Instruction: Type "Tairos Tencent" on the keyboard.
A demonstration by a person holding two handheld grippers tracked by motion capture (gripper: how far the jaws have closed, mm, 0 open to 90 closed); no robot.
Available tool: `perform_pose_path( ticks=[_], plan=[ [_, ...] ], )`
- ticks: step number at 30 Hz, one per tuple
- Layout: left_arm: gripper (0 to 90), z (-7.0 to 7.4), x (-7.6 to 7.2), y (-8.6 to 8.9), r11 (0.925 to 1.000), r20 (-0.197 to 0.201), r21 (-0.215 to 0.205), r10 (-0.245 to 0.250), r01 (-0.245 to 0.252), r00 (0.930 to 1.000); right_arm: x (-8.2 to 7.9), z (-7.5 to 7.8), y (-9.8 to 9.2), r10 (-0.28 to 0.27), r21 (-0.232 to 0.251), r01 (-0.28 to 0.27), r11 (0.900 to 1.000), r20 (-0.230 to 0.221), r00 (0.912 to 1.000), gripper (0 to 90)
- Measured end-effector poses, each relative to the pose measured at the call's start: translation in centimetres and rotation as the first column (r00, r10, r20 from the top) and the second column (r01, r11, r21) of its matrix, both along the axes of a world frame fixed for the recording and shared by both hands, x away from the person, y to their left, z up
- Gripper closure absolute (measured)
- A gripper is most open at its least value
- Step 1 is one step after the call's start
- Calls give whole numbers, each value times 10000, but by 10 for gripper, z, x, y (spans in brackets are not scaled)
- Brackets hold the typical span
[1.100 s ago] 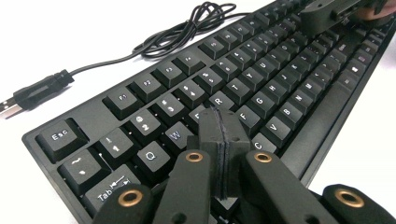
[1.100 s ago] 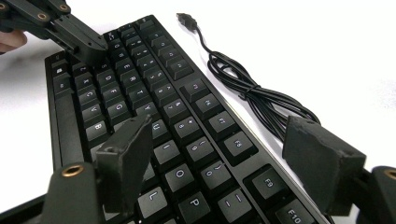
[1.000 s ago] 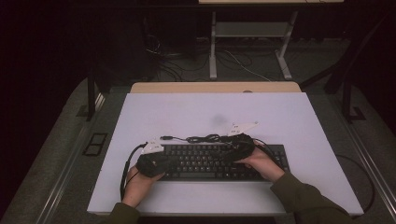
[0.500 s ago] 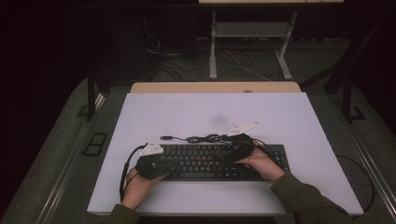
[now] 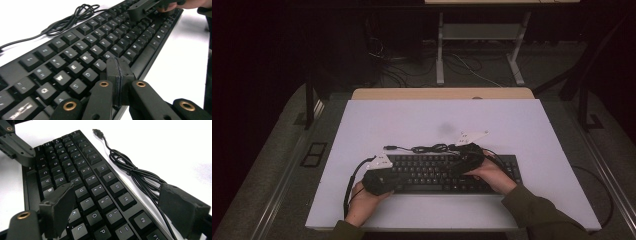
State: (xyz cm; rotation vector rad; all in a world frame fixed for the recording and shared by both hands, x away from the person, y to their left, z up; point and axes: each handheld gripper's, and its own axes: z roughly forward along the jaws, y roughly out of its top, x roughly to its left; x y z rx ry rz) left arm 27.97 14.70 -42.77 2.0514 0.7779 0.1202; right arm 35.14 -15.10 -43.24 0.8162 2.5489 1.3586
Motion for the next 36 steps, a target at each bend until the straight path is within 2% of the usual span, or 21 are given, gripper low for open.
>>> perform_pose_path(
  ticks=[14, 24, 30, 34, 36],
  plan=[
    [895, -5, -4, -17, 9974, -217, 120, -702, 705, 9973, 0, -1, 0, 46, -70, -45, 10000, 23, 10000, 142],
    [895, -11, -3, -21, 9964, -302, 371, -748, 759, 9967, 0, -1, 0, 31, -83, -31, 10000, 39, 10000, 142],
    [895, -12, -2, -21, 9969, -316, 343, -701, 712, 9970, 0, -1, 0, 28, -91, -28, 10000, 37, 10000, 142],
    [895, -14, -2, -22, 9959, -311, 525, -714, 730, 9970, 0, -1, 0, 38, -105, -38, 9999, 42, 10000, 142],
    [895, -14, -1, -22, 9962, -358, 445, -739, 755, 9966, 0, -1, 0, 37, -101, -36, 9999, 41, 10000, 142]
  ],
)
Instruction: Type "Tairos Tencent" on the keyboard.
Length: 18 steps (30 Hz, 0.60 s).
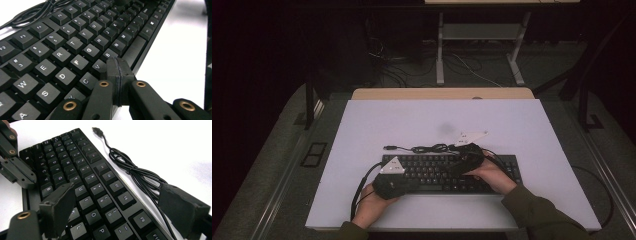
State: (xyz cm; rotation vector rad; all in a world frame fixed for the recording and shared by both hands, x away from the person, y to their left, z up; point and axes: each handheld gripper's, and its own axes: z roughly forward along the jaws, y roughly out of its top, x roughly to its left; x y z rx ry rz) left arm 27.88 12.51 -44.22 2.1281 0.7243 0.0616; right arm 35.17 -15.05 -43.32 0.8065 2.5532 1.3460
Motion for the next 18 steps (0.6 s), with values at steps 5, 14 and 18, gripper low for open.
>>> perform_pose_path(
  ticks=[5, 14, 18],
  plan=[
    [895, 1, 0, 0, 10000, 0, -25, 16, -16, 10000, 0, 0, 0, -10, 18, 10, 10000, -7, 10000, 142],
    [893, 7, 1, 6, 9994, 129, -277, 197, -193, 9997, 0, 1, 0, -18, 30, 18, 10000, 6, 10000, 142],
    [833, 8, 2, 8, 9991, 154, -325, 286, -280, 9995, 0, 0, 0, 29, 19, -29, 10000, 4, 10000, 142]
  ],
)
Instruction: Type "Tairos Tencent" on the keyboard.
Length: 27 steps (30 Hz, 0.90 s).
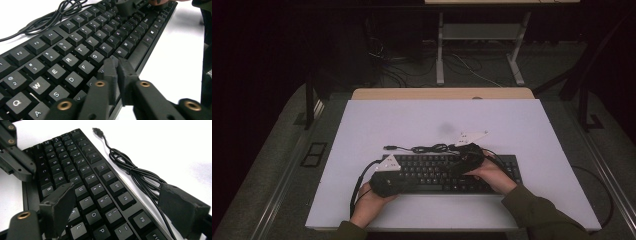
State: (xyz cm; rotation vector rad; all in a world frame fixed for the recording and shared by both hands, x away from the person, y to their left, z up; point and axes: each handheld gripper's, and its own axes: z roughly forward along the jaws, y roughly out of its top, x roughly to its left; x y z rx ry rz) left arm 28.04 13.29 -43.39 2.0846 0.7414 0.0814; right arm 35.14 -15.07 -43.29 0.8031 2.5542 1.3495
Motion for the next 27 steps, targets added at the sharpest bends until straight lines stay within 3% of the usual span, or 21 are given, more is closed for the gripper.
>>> perform_pose_path(
  ticks=[11, 16, 21, 27],
  plan=[
    [511, 2, 5, 3, 9993, 109, -128, 361, -360, 9993, -2, 1, -2, 85, -92, -87, 9999, -223, 9997, 142],
    [425, 2, 8, 2, 9986, 305, -141, 513, -509, 9982, -3, 4, -5, 122, 37, -121, 9999, -431, 9990, 141],
    [351, 4, 11, 1, 9973, 503, -123, 728, -722, 9961, -4, 7, -12, 257, 465, -226, 9987, -680, 9974, 142],
    [283, 3, 17, 0, 9969, 616, -65, 788, -785, 9950, -8, 6, -18, 311, 457, -276, 9986, -785, 9964, 156]
  ],
)
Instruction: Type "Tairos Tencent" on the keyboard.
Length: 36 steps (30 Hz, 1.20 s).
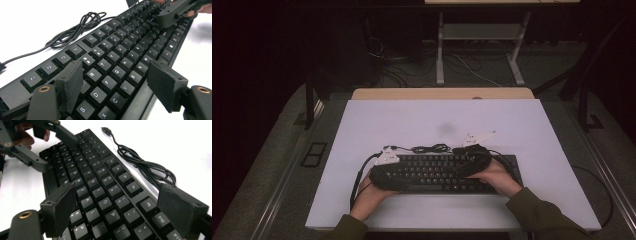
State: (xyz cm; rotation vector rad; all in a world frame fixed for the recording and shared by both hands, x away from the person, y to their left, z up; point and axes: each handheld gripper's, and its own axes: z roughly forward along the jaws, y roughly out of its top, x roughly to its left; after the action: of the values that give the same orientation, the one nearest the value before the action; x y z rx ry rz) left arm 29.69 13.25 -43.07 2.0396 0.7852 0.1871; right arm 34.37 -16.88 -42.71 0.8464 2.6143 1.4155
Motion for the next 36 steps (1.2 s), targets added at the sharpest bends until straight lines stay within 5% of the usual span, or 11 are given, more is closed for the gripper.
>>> perform_pose_path(
  ticks=[10, 36],
  plan=[
    [237, 0, 10, -3, 9999, 132, 138, -38, 36, 9999, -7, -1, -12, -60, 60, 60, 10000, -109, 9999, 264],
    [210, -1, 32, -16, 9990, 397, 331, -318, 305, 9987, -28, -6, -39, 203, -552, -219, 9982, -289, 9994, 867]
  ],
)
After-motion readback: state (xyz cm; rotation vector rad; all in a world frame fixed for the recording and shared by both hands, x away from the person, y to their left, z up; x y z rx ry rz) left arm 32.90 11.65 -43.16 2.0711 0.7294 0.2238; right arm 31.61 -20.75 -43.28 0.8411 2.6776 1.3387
